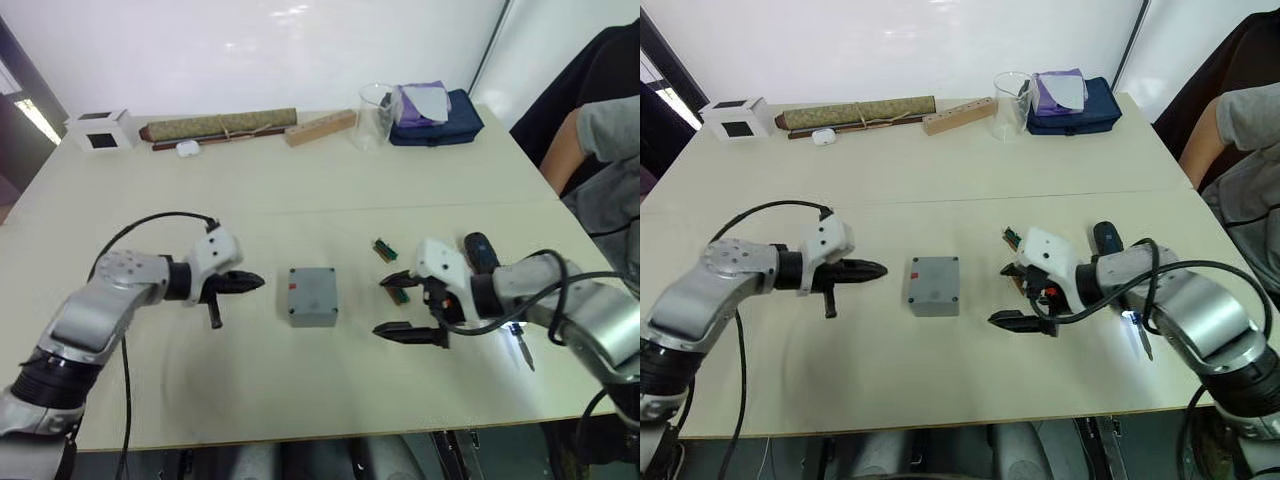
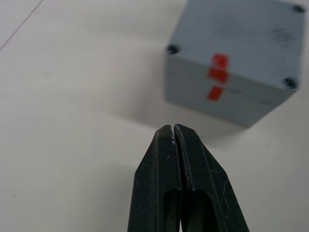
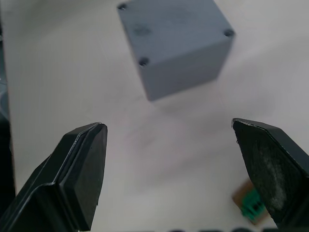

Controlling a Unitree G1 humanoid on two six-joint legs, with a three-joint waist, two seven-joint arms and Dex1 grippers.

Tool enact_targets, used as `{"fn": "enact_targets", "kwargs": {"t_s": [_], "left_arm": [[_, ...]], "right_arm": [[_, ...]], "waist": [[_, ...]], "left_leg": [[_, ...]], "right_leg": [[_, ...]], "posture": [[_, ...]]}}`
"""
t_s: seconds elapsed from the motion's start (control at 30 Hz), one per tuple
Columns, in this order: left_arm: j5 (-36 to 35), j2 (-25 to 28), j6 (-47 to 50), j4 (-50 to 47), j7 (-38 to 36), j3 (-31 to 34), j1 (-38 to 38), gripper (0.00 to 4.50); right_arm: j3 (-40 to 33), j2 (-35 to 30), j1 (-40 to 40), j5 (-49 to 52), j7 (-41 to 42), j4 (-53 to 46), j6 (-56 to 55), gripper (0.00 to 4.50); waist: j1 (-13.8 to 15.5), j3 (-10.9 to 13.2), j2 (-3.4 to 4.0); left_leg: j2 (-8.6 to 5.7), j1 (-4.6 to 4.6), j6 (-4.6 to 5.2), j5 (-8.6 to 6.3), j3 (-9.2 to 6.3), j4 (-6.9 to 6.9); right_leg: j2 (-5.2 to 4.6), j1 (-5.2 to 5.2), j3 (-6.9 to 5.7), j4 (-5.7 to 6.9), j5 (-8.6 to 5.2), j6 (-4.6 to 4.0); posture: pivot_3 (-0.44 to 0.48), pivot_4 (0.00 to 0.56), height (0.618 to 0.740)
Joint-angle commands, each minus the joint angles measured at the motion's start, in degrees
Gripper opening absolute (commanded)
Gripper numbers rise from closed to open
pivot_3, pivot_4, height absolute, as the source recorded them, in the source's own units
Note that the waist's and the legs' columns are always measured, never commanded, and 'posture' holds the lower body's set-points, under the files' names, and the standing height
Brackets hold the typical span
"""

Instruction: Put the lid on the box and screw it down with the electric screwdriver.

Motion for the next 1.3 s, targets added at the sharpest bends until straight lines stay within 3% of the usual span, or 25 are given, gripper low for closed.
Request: {"fn": "enact_targets", "kwargs": {"t_s": [0.03,0.2,0.5,0.7,0.87,0.97,1.07,1.17,1.3], "left_arm": [[0.8,-0.3,0.3,-1.9,1.4,0.3,0.7,0.00],[3.0,-4.9,-0.2,0.7,4.0,-3.2,0.8,0.00],[5.7,-7.5,-3.4,6.5,2.1,-5.7,-3.1,0.00],[7.7,-10.2,-6.7,12.3,1.8,-5.7,-6.2,0.00],[9.1,-8.3,-8.9,14.4,1.0,-3.8,-5.8,0.00],[8.7,-6.4,-8.4,13.1,0.3,-2.5,-4.5,0.00],[5.3,-2.4,-4.4,5.2,-1.7,-0.1,1.8,0.00],[1.0,-0.4,0.2,-3.7,-2.4,1.8,8.9,0.00],[-1.2,0.0,3.1,-8.1,-1.4,2.8,12.0,0.00]], "right_arm": [[1.5,1.2,-0.6,-1.8,-0.1,-1.2,-0.9,4.43],[7.6,8.4,-2.0,-4.7,-4.0,-0.7,0.7,4.43],[11.0,13.0,-2.8,-6.0,-4.0,1.0,1.9,4.43],[9.8,14.7,-1.9,-3.4,-4.0,-1.3,5.0,4.43],[6.6,10.5,-1.0,-3.1,-3.0,-3.4,5.3,4.43],[4.7,8.0,-1.3,-3.3,-1.7,-2.8,4.2,4.43],[6.4,4.9,-4.1,-10.0,0.3,3.7,-3.2,4.43],[9.6,6.3,-8.0,-14.4,3.0,11.7,-9.9,4.43],[10.8,8.4,-10.1,-17.0,5.2,16.7,-14.0,4.43]], "waist": [[0.0,0.0,-0.01],[-0.4,0.0,-0.02],[-0.1,0.0,-0.04],[-0.2,0.0,-0.05],[-0.3,0.0,-0.05],[-0.3,0.0,-0.05],[-0.7,0.0,-0.04],[-0.9,0.0,-0.03],[-0.1,0.0,-0.04]], "left_leg": [[0.00,0.00,-0.01,0.01,-0.02,0.00],[0.08,0.12,-0.02,0.01,-0.10,-0.07],[0.04,0.06,-0.03,0.02,-0.15,-0.03],[0.03,0.06,-0.03,0.02,-0.14,-0.03],[0.03,0.06,-0.03,0.02,-0.17,-0.02],[0.03,0.07,-0.03,0.02,-0.16,-0.02],[0.06,0.09,-0.03,0.02,-0.12,-0.05],[0.10,0.12,-0.03,0.01,-0.06,-0.07],[0.11,0.10,-0.03,0.02,-0.15,-0.06]], "right_leg": [[0.05,0.00,0.00,0.02,0.01,-0.01],[0.24,-0.02,-0.05,0.16,0.04,0.01],[0.21,-0.06,-0.07,0.25,0.04,0.01],[0.20,-0.06,-0.07,0.27,0.05,0.01],[0.19,-0.06,-0.09,0.31,0.05,0.00],[0.19,-0.06,-0.09,0.31,0.05,0.01],[0.20,-0.08,-0.08,0.31,0.05,0.00],[0.19,-0.09,-0.05,0.29,0.05,0.00],[0.19,-0.07,-0.10,0.33,0.05,0.00]], "posture": [[0.000,0.150,0.740],[0.000,0.150,0.740],[0.000,0.150,0.740],[0.000,0.150,0.740],[0.000,0.150,0.740],[0.000,0.150,0.740],[0.000,0.150,0.740],[0.000,0.150,0.740],[0.000,0.150,0.740]]}}
